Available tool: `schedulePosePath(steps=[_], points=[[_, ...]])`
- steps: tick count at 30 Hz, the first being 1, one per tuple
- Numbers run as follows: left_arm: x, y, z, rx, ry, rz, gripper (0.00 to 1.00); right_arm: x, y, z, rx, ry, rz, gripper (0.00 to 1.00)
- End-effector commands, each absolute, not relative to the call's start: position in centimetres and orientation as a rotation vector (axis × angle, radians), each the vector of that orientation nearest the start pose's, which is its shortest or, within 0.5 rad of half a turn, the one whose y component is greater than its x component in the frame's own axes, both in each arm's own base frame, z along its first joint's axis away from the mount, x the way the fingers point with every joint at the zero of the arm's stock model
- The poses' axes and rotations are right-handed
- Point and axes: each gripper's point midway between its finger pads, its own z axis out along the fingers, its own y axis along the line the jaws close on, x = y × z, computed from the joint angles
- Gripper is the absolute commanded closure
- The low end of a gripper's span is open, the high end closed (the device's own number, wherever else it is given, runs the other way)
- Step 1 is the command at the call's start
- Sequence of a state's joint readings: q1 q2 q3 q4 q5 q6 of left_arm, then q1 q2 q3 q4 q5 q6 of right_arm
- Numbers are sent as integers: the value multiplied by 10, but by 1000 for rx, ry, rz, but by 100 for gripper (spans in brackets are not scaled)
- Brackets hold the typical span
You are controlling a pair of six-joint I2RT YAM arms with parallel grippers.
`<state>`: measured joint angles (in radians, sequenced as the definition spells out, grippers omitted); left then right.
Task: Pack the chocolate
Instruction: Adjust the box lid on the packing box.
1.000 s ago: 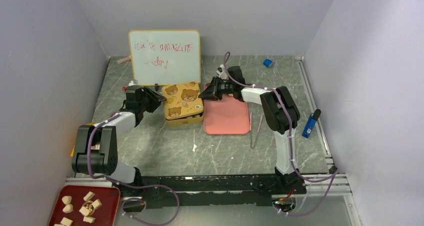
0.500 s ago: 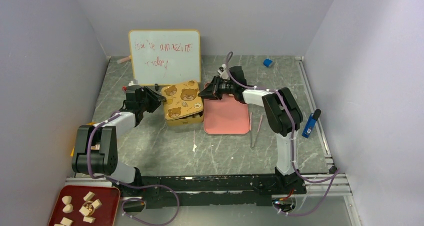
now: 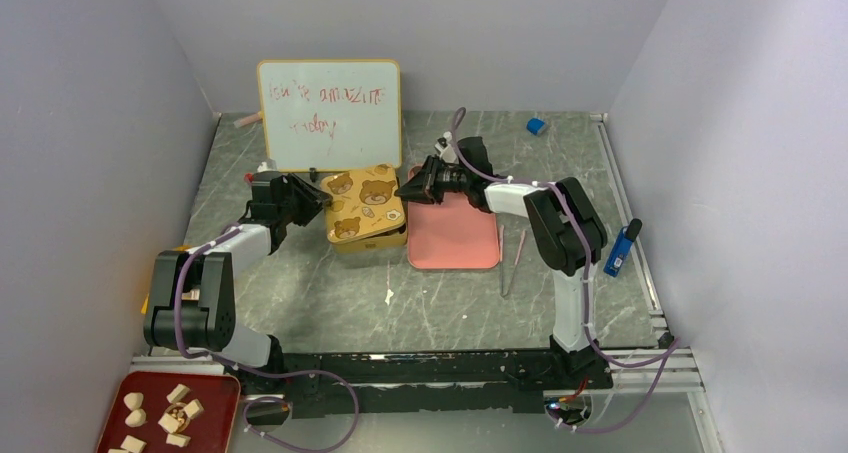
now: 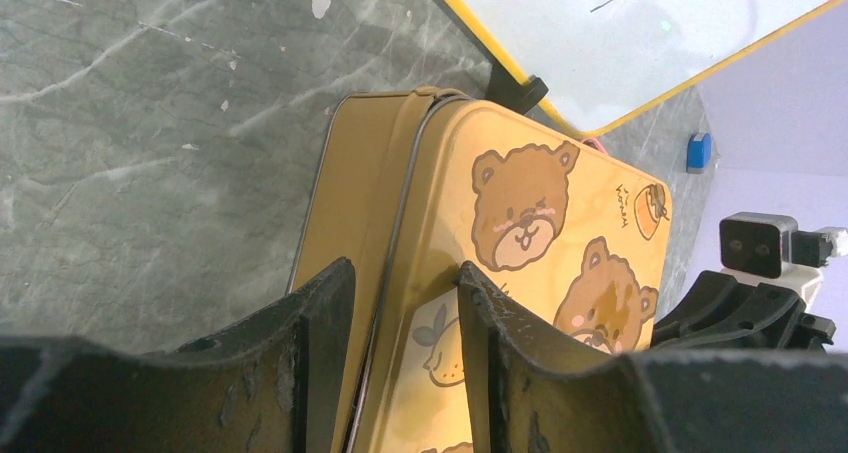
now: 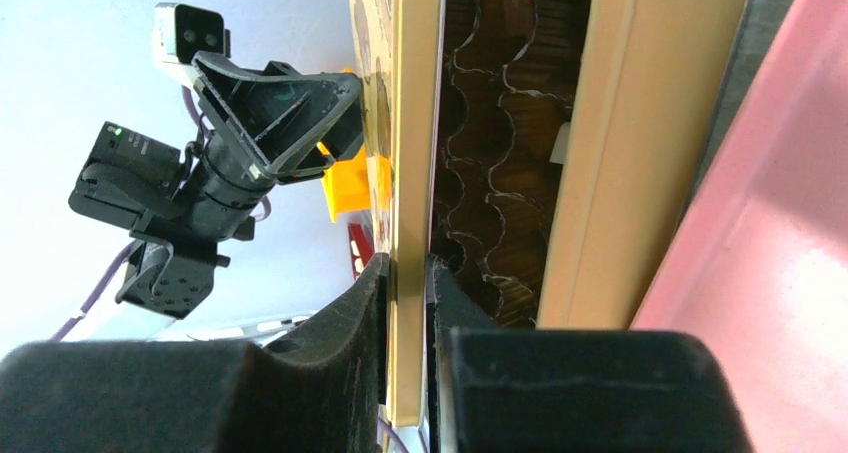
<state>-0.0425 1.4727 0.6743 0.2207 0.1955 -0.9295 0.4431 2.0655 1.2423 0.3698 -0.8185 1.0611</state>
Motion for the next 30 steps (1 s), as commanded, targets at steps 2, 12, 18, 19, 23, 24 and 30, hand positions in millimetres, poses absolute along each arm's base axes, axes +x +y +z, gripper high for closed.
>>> schedulePosePath(steps=[2,12,18,19,23,24,30], points=[[403,-84,106,-819,2028,-784,53,390,361,155,32,2205,1723,100],[413,-87,108,-809,2011,-809,53,395,364,147,66,2213,1675,100],[420,-91,109,-797,1994,-844,53,398,365,144,74,2211,1650,100],[421,-91,110,-795,1992,-848,53,399,365,143,74,2212,1642,100],[426,-94,111,-782,1991,-864,54,401,365,141,76,2216,1625,100],[427,-94,111,-781,1989,-867,54,401,365,141,77,2217,1625,100],[428,-96,111,-764,2000,-869,54,400,365,134,81,2233,1618,100]])
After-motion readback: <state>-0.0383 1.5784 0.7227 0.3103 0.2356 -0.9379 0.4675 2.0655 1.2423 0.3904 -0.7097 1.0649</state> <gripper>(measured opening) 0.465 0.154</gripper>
